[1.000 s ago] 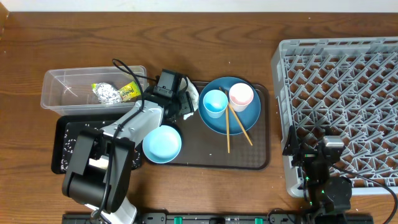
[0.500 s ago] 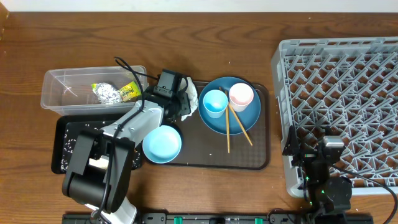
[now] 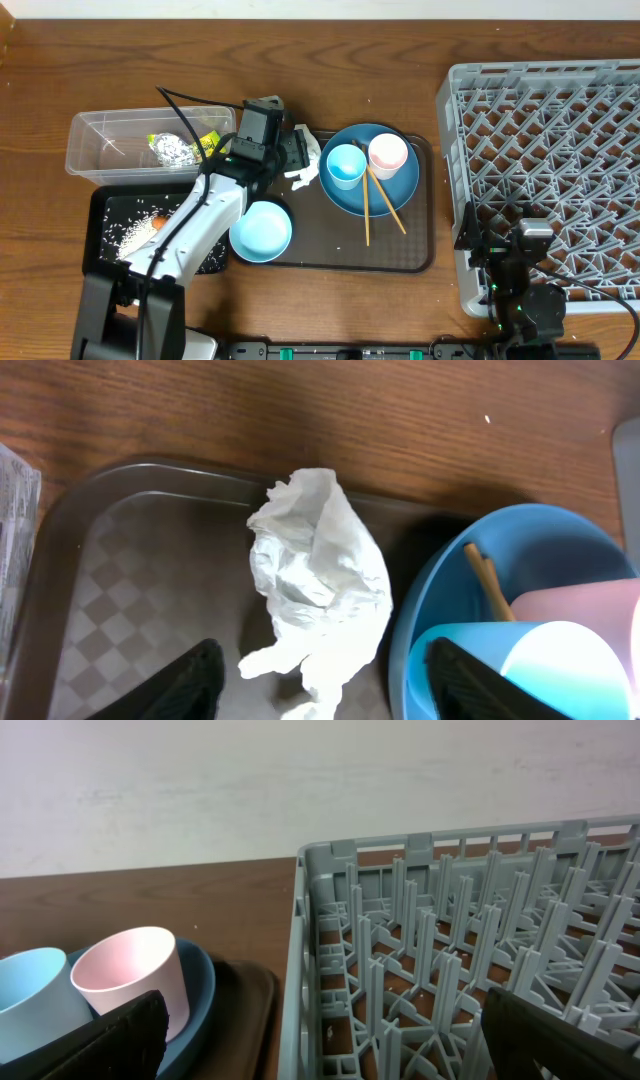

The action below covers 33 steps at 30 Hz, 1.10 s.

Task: Sort waste into correct bins and load items into the dishwasher rack
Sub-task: 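Lift the white tissue and carry it left over the clear bin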

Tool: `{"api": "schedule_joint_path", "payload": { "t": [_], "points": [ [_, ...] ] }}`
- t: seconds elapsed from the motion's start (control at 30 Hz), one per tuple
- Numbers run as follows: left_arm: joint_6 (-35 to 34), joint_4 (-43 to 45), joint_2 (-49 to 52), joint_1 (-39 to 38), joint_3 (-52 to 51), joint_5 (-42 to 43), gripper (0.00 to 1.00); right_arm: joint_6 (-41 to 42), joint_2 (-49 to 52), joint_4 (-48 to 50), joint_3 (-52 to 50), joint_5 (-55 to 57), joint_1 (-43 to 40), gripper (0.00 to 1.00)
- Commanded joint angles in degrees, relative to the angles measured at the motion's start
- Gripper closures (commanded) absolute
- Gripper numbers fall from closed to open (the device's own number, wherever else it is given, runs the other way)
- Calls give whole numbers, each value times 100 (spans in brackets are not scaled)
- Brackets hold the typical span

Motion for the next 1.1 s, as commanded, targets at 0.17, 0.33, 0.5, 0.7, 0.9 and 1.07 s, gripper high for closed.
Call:
{"api": "schedule_joint_path", "payload": {
  "t": [0.17, 0.33, 0.5, 0.7, 0.9, 1.07],
  "points": [
    [42, 221, 509, -13, 96, -87, 29, -20, -9, -22, -9, -4, 7, 1],
    [42, 404, 929, -13, 96, 72, 28, -20, -9, -22, -9, -4, 7, 1],
    [44, 437, 1233, -13, 96, 85, 28, -20, -9, -22, -9, -4, 7, 1],
    [190, 428, 1397, -13, 90, 83, 27, -20, -9, -22, -9, -4, 7, 1],
    [286, 426, 1449, -13, -22, 61, 39, -20, -9, -22, -9, -4, 7, 1],
    [409, 389, 1449, -13, -35, 61, 50, -20, -9, -22, -9, -4, 7, 1]
  ]
}}
